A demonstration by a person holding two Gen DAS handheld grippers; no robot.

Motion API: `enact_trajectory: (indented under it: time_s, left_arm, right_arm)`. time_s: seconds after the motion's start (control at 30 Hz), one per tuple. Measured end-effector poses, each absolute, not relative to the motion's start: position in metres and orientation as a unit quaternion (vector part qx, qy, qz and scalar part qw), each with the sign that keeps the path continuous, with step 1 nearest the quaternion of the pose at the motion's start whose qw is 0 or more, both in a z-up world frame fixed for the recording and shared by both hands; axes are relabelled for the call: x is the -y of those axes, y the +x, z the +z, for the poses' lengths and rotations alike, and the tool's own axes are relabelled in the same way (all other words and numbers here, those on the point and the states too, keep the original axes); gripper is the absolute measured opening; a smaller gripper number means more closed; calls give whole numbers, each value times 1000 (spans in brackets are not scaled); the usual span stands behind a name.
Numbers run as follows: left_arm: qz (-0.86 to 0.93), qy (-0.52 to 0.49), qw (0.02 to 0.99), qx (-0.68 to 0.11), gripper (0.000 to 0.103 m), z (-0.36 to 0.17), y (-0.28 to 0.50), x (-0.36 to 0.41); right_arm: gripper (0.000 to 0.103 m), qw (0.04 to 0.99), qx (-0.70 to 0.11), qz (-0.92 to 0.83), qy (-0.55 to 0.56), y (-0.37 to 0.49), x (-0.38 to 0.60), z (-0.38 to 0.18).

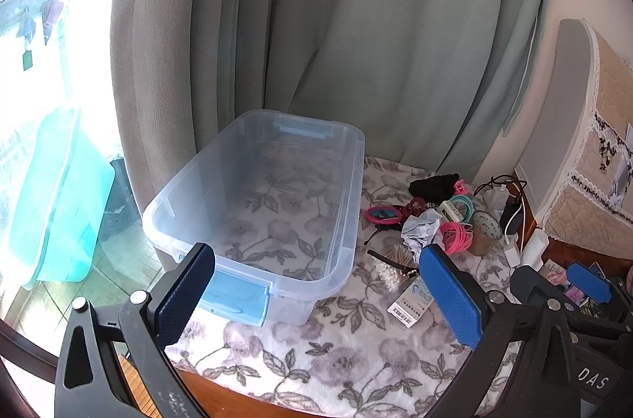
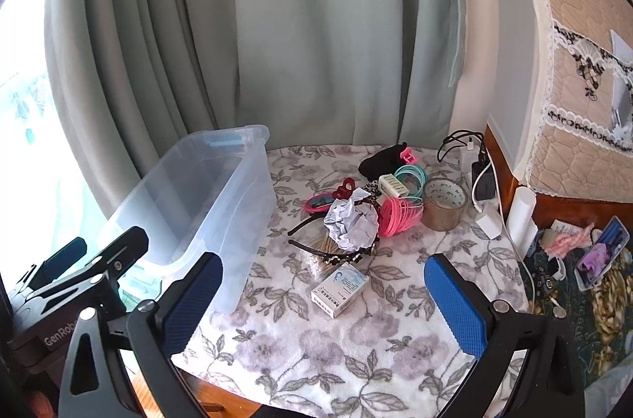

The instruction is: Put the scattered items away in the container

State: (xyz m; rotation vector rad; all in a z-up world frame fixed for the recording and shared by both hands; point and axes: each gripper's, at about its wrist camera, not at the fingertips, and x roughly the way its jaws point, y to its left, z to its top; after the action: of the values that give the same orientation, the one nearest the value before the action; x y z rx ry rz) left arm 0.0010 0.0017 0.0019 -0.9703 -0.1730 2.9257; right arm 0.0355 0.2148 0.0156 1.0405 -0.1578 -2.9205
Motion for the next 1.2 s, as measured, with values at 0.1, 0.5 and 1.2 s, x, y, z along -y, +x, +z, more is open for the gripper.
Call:
enact_trajectory:
  time_s: [0.1,0.5,1.2]
  left_arm:
    - [946,-315,40,63,103,8,4,-7]
    - [936,-344,31,70,103,-2,-11,22]
    - [937,-336,51,84,103,-5,-14,18]
  right_arm:
    - [103,20,72,-939,336,34,-215,15]
    - [103,72,32,-929,363,14,-171,12]
    - [103,53,28,-932,358,15,-175,13]
